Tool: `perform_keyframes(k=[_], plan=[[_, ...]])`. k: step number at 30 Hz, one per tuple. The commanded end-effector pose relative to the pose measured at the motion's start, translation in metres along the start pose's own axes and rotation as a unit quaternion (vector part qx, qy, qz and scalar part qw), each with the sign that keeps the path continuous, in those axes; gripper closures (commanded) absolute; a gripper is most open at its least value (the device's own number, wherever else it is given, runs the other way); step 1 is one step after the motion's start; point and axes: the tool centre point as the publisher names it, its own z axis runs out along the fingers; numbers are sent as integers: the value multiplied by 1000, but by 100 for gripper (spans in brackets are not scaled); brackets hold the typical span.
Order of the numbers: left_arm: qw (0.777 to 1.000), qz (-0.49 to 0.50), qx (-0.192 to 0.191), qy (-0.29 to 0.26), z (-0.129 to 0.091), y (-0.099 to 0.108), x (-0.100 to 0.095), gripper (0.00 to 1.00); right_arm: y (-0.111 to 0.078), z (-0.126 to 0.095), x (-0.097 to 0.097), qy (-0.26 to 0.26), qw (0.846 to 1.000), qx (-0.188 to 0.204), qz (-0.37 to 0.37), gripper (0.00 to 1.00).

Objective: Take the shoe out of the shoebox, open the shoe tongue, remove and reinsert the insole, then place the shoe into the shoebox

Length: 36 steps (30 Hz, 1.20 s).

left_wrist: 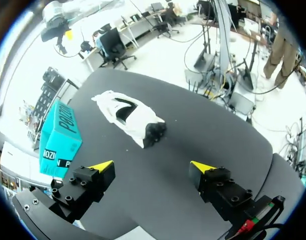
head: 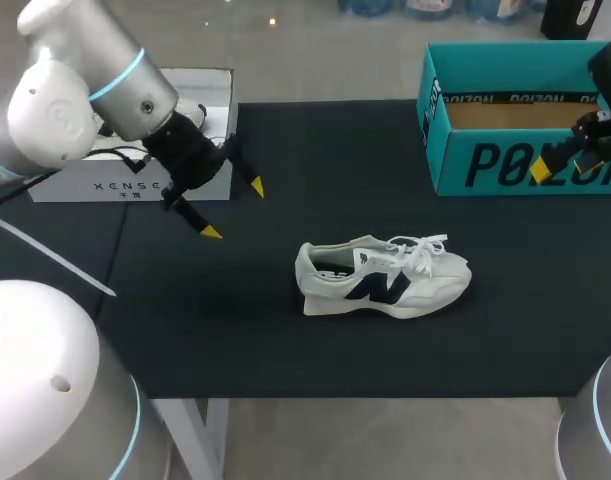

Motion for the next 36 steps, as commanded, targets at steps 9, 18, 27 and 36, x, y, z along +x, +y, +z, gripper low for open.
perform_keyframes(k=[9,18,27,36], plan=[[933,-176,242,-199,44,-1,36,0,1,1,0,-1,1000,1,0,0],[915,-229,257,-210,66,-20,23,0,1,1,0,-1,1000,1,0,0],[912,-266,246,-195,92,-28,17,0,1,1,0,-1,1000,1,0,0],[906,-301,247,-168,127,-18,4,0,1,1,0,-1,1000,1,0,0]])
